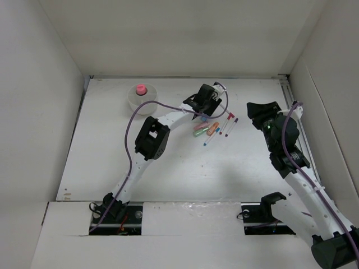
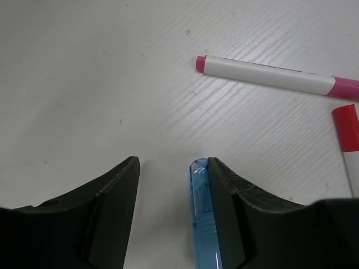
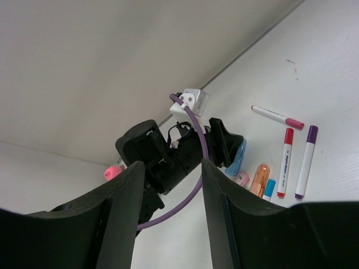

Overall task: Sort the stationery into containers
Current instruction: Pick up the stationery from the center of the board.

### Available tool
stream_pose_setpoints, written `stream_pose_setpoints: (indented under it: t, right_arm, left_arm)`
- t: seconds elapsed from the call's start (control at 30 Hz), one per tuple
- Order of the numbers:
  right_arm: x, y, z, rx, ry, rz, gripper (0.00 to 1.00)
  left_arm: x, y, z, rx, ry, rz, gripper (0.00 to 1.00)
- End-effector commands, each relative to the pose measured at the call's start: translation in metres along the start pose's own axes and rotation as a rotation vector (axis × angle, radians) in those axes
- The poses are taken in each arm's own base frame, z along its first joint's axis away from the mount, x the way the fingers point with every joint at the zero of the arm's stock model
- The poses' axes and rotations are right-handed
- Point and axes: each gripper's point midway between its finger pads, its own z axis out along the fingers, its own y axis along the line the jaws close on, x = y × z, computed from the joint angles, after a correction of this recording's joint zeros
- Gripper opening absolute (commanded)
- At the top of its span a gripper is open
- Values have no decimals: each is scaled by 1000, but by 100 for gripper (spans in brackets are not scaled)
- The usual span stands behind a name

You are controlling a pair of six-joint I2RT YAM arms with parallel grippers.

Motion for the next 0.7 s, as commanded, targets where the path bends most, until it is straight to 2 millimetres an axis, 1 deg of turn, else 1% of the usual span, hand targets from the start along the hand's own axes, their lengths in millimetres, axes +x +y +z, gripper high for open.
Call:
stream_pose_setpoints:
  t: [0.0,0.1,0.17,0.2,0.23,0.27,0.3,0.33,0.37,0.4,0.43,0.47,0.5,0.6,0.63,0.67]
  right_arm:
    - [-10,12,-1,-38,-22,-4,51]
    - [-9,13,-1,-45,-14,-4,51]
    - [-9,13,-1,-45,-14,-4,51]
    - [-7,14,1,-50,-6,-4,51]
    - [-7,14,1,-50,-6,-4,51]
    - [-5,15,0,-57,2,-4,51]
    - [-3,13,2,-49,8,-16,51]
    - [-3,13,3,-49,8,-16,51]
    - [-1,14,2,-55,15,-17,51]
    - [-2,15,4,-54,16,-17,51]
    - [0,17,4,-61,26,-17,51]
    - [2,14,6,-53,32,-20,51]
    - [4,16,5,-61,42,-20,51]
    - [4,15,5,-61,42,-29,51]
    - [1,19,5,-68,36,-27,51]
    - [3,20,5,-74,43,-27,51]
  left_arm:
    - [0,-1,-14,6,36,-3,49]
    - [0,-1,-14,7,36,-3,52]
    - [2,-1,-14,8,45,-3,52]
    - [7,-1,-13,9,54,-2,50]
    - [-1,-2,-20,16,41,-3,48]
    - [3,-3,-20,16,43,-12,48]
    - [1,-4,-22,27,32,-13,48]
    - [-9,-3,-26,24,5,-28,48]
    - [-9,-3,-26,24,5,-28,56]
    - [-9,-4,-26,24,5,-37,61]
    - [-14,-3,-29,23,-4,-38,64]
    - [-14,-5,-29,33,-5,-38,64]
    - [-19,-4,-30,32,-16,-47,64]
    - [-25,-5,-32,41,-24,-48,64]
    - [-25,-5,-32,41,-24,-48,64]
    - [-27,-4,-34,41,-25,-39,62]
